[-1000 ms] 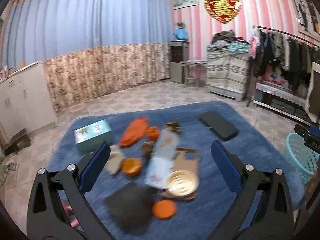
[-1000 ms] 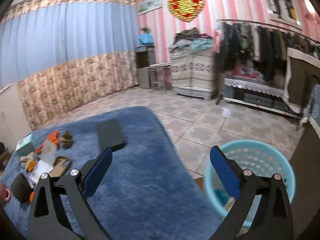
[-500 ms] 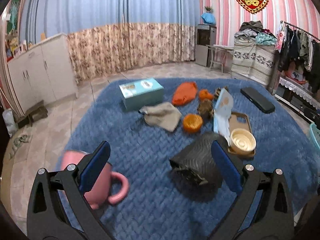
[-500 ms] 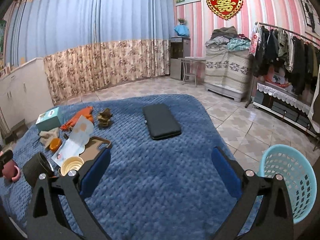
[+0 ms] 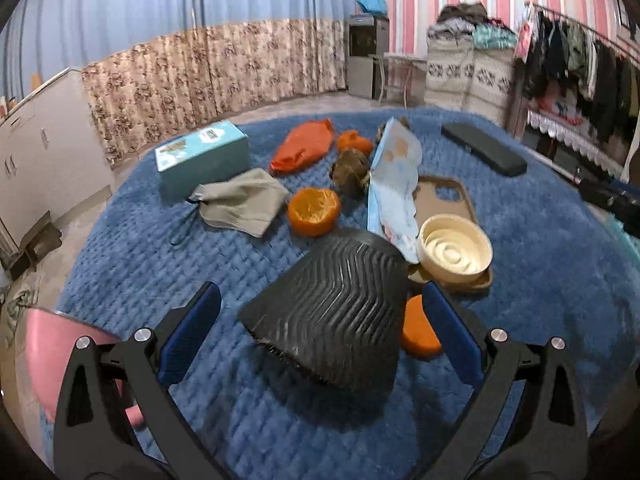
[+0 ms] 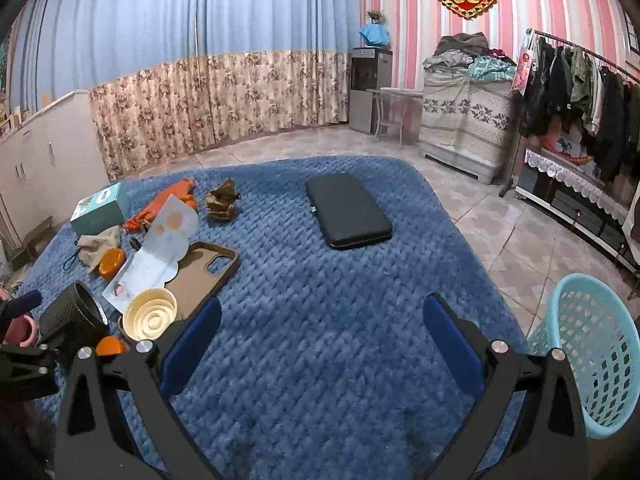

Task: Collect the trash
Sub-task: 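Grasp the black ribbed cover with the left tool while the right tool grasps the cream bowl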

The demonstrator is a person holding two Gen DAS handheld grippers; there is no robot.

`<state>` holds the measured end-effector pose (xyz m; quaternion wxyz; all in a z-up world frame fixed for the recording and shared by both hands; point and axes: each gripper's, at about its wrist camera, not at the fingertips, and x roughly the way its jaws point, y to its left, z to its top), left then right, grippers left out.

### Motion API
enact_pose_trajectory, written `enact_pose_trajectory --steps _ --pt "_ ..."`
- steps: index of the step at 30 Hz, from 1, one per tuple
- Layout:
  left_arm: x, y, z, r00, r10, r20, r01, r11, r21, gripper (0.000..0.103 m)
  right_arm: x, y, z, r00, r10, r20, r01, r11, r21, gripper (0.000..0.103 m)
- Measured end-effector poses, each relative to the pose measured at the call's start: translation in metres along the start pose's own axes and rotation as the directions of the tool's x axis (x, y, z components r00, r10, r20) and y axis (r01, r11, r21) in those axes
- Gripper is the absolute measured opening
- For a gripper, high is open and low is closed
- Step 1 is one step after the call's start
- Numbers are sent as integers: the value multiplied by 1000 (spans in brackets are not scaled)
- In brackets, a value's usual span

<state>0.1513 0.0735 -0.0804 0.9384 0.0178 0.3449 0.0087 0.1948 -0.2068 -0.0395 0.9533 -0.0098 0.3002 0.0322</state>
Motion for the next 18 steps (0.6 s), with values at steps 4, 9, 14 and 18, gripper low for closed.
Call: enact_pose_trajectory --steps 4,9,14,18 --pt "8 0 -2 1000 -17 -25 17 1000 -7 89 5 3 -1 999 51 -18 -50 999 19 99" --pt "-1 5 -4 999 -39 -8 39 999 -8 86 17 21 -4 993 110 -54 -110 994 -1 99" --pt "-14 22 2 999 -45 13 45 998 -40 62 21 47 -7 988 146 -57 -149 988 -51 99" --pt "-23 35 8 999 -16 28 17 998 -53 51 27 73 -9 981 182 -73 -188 977 -97 99"
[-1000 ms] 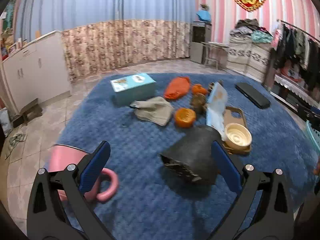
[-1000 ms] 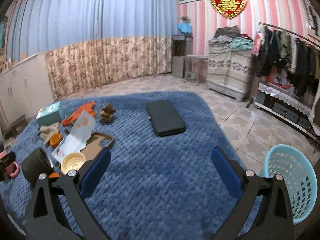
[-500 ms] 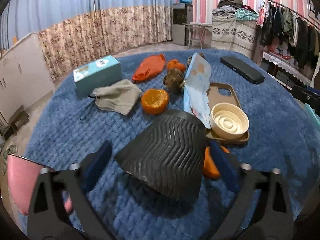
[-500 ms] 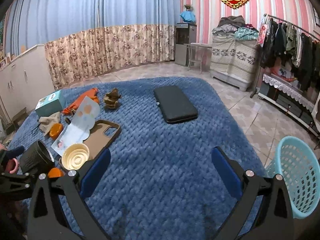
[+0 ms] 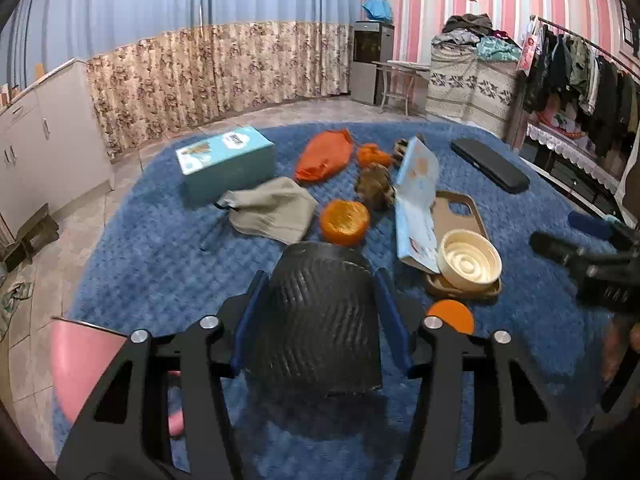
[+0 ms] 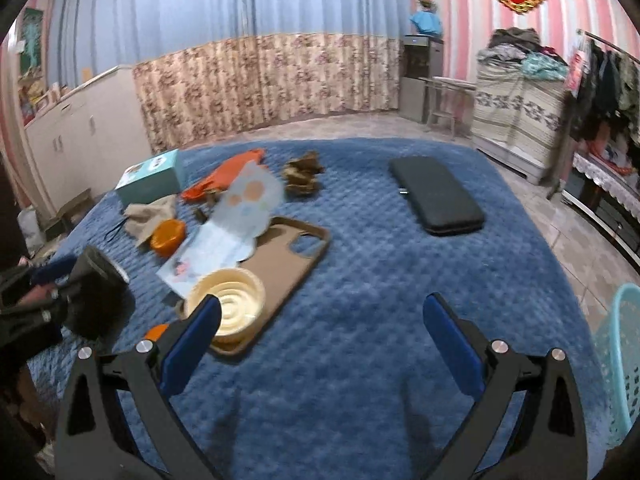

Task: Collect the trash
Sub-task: 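Grasp the black ribbed cover with the left tool while the right tool grasps the cream bowl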

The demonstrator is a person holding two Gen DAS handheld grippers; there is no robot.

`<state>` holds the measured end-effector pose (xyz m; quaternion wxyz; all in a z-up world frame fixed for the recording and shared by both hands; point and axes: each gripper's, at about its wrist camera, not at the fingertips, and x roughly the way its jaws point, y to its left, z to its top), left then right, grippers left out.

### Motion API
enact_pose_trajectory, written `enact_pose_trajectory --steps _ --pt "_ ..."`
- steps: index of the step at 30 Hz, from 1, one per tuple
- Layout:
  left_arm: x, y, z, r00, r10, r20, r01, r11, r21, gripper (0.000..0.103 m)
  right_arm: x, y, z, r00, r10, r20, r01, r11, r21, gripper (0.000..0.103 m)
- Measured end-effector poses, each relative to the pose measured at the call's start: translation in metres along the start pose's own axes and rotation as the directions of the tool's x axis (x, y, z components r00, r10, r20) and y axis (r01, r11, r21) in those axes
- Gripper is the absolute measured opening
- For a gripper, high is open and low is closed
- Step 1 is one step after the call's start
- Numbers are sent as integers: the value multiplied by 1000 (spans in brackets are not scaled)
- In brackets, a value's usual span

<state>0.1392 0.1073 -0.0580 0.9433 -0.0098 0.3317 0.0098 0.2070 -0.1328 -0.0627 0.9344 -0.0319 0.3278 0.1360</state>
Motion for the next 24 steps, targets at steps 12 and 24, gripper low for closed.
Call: enact_pose_trajectory --steps 12,24 --pt "-8 41 11 999 31 -8 -31 995 -94 48 38 41 0 995 69 -73 -76 992 -104 96" --pt "6 44 9 998 28 -60 -34 994 -106 8 57 51 -2 986 109 -129 -126 984 -124 61"
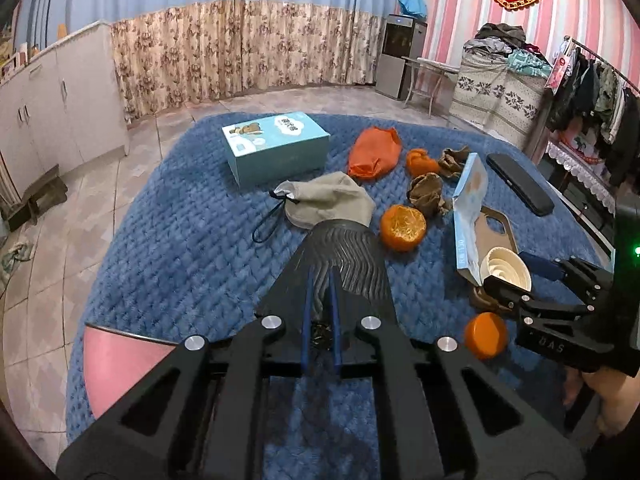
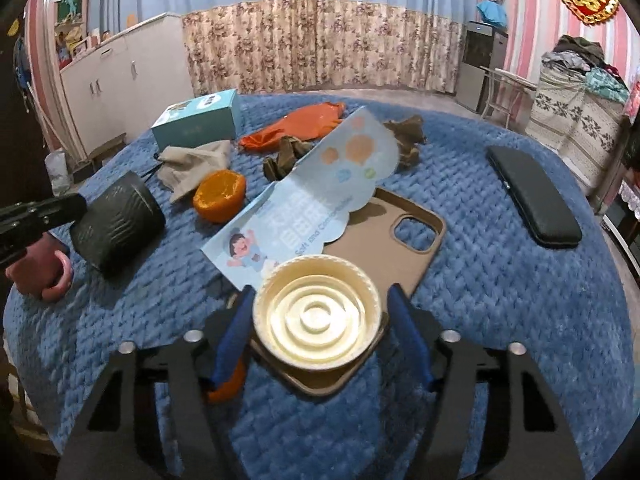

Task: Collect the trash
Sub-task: 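Grasp the black ribbed cover with the left tool while the right tool grasps the cream bowl, then carry the black cover and cream bowl with both tools over the teal basket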

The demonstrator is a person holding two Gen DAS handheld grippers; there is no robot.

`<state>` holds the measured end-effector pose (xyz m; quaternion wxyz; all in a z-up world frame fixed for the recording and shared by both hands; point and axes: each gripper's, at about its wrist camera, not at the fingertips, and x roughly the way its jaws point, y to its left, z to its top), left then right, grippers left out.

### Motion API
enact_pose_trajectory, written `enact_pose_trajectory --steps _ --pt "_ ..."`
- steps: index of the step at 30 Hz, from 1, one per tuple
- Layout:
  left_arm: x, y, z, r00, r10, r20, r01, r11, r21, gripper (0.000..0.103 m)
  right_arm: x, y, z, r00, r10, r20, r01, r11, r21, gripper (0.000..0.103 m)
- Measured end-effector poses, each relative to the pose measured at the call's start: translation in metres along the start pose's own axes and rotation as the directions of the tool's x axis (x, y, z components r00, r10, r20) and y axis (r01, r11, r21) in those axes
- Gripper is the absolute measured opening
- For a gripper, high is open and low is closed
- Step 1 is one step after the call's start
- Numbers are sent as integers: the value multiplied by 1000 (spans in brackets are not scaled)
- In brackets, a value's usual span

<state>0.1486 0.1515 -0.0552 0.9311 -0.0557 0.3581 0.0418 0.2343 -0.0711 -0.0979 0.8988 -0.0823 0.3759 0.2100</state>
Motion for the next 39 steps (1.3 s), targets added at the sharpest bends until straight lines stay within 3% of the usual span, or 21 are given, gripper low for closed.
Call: enact_pose_trajectory --steps 2,4,6,10,13,19,22,29,39 --pt "-3 -4 0 1000 9 4 -10 1000 21 24 -2 -3 0 1000 7 5 -7 1000 5 61" --pt "-6 -5 1 1000 18 25 -19 1000 19 57 -7 -4 1 1000 8 19 -8 1000 8 61" --pt "-8 -6 2 999 25 36 -26 1000 16 69 -14 -8 2 999 0 35 0 1000 8 61" --pt "4 -13 2 1000 18 4 -18 1000 23 79 -26 -20 3 998 -16 62 14 999 34 61" --pt "20 -20 -3 999 23 -35 -22 999 39 80 -37 -37 3 996 -42 75 36 996 82 61" --pt "31 -28 -5 996 90 -19 -88 992 93 80 -66 -78 0 988 -109 109 89 981 173 61" --pt "36 -26 -2 993 114 -26 -111 989 97 73 -81 -97 -4 982 -143 122 116 971 207 61" --pt "31 -29 9 998 62 -28 -60 997 52 71 -113 -140 -17 965 -215 149 167 944 284 61" --pt "7 -96 41 996 -13 90 5 996 89 71 -155 -200 -45 922 -357 148 274 875 399 61"
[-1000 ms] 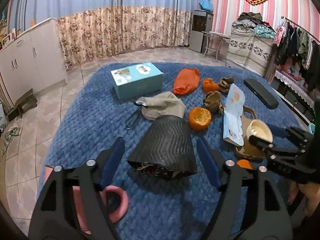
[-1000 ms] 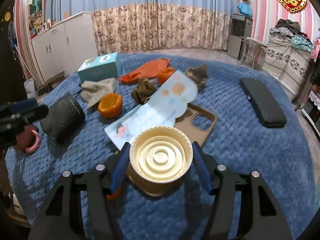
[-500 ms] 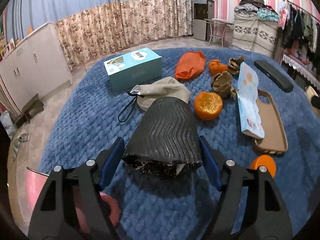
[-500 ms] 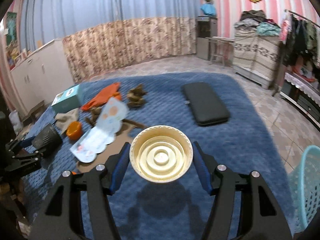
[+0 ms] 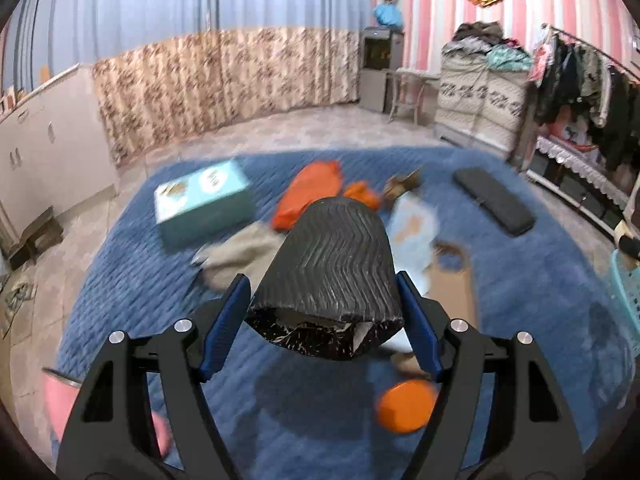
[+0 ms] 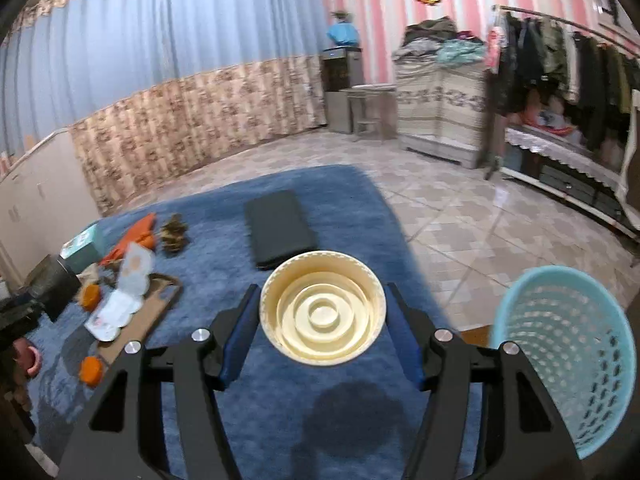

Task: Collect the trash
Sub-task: 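Carry the black cover and cream bowl with both tools over the teal basket, then open the left tool dropping the black cover while the right tool drops the cream bowl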

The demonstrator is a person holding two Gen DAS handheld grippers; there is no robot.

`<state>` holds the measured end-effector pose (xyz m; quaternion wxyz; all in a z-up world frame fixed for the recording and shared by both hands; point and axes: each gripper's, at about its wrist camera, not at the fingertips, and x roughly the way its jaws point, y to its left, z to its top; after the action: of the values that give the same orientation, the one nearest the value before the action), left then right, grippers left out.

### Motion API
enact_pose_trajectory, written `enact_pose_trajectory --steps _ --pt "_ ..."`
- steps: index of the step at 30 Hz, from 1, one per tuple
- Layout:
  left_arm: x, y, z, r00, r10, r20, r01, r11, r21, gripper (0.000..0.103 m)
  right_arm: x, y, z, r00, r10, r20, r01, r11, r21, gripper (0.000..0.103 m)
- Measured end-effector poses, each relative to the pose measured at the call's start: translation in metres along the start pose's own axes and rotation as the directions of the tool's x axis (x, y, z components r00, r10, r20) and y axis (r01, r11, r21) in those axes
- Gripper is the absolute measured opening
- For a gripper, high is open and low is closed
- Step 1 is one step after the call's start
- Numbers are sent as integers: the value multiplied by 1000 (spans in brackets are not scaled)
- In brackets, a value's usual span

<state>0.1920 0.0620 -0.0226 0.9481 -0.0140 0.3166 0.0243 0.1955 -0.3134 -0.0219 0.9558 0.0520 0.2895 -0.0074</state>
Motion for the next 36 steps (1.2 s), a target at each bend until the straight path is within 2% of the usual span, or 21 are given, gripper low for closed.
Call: enact_pose_trajectory --steps 8,14,16,20,23,26,28,30,33,36 --pt "-1 -86 31 989 -140 54 138 989 50 71 -26 -72 3 988 -150 33 146 985 95 61" --pt "2 -160 40 969 -241 57 233 965 117 71 -52 -123 -4 961 -276 33 265 946 187 61" --pt "4 -189 41 957 -285 49 276 952 132 71 -58 -138 -10 955 -295 25 281 931 232 61" --pt "3 -243 43 928 -371 43 361 920 151 71 -66 -159 -16 937 -349 1 338 908 247 61" --pt "-5 -291 46 889 -456 31 441 873 208 71 -72 -176 -18 927 -376 -1 362 892 272 61" --pt "-16 -324 49 866 -499 42 475 844 247 71 -74 -184 -21 916 -402 -11 388 877 284 61" --pt "-23 -346 49 840 -541 34 517 818 252 71 -78 -193 -24 909 -416 -16 402 867 293 61" --pt "-29 -367 45 823 -568 22 545 798 256 71 -84 -202 -26 900 -436 -19 421 854 307 61" --pt "-33 -397 35 806 -591 -4 568 772 285 71 -92 -219 -31 891 -454 -19 433 837 336 61" --pt "-36 -421 18 806 -592 -16 559 751 351 71 -98 -230 -37 884 -467 -27 444 819 364 61"
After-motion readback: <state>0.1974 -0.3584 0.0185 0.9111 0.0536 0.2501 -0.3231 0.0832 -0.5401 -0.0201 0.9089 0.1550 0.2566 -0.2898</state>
